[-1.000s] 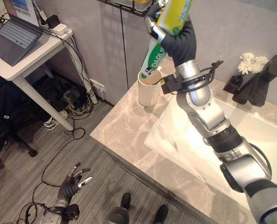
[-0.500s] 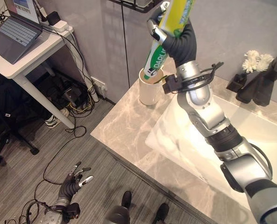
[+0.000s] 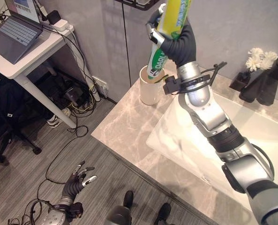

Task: Put brush and paste in cup on sink, flatten towel.

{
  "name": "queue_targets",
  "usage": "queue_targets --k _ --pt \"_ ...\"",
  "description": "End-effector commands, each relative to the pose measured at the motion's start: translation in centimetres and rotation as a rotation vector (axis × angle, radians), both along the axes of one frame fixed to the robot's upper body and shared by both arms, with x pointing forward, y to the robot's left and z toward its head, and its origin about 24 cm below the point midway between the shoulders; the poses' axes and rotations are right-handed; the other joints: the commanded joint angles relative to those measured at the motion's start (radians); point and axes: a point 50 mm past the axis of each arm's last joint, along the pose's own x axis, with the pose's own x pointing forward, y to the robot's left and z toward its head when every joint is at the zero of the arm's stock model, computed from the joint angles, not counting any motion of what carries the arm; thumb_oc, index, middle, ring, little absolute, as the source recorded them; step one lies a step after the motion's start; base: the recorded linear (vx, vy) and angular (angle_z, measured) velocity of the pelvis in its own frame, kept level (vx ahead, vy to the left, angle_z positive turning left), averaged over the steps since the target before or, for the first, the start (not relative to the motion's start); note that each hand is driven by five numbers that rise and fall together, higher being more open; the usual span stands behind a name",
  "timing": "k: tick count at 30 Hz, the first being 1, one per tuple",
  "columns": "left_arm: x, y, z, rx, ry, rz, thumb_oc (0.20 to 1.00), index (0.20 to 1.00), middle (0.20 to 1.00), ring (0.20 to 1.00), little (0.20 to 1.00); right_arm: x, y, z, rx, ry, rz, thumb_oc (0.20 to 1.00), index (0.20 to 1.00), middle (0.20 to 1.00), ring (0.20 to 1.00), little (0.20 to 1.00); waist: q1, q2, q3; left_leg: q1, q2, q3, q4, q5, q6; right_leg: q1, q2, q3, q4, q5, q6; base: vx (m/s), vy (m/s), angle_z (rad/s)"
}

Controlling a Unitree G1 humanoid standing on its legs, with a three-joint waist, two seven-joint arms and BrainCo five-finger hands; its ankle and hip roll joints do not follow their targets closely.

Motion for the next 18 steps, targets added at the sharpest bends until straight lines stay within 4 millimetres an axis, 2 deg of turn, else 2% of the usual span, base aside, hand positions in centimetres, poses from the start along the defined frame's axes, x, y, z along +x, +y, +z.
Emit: queue_targets --k 1,18 --pt "0.5 1.0 1.5 0.065 -0.064 -0.039 1.0 1.0 1.0 1.0 1.0 -1.7 0.5 4.8 0.029 -0.195 0.034 0.2 0.2 0.2 0.2 0.2 0.041 -0.062 -0.002 -0.023 -0.048 0.009 -0.014 0.049 0.026 0.077 -0.062 0.021 0.001 0.01 0.088 0.0 0.0 0.0" --pt "0.6 0.9 1.2 0.058 -0.059 -0.032 1.0 1.0 1.0 1.0 1.0 -1.0 -0.2 5.8 0.017 -0.226 -0.053 0.2 0.2 0.2 0.2 0.2 0.057 -0.071 0.001 -0.032 -0.059 -0.011 -0.014 0.047 0.027 0.084 -0.065 0.0 0.001 0.006 0.091 0.01 0.002 0.03"
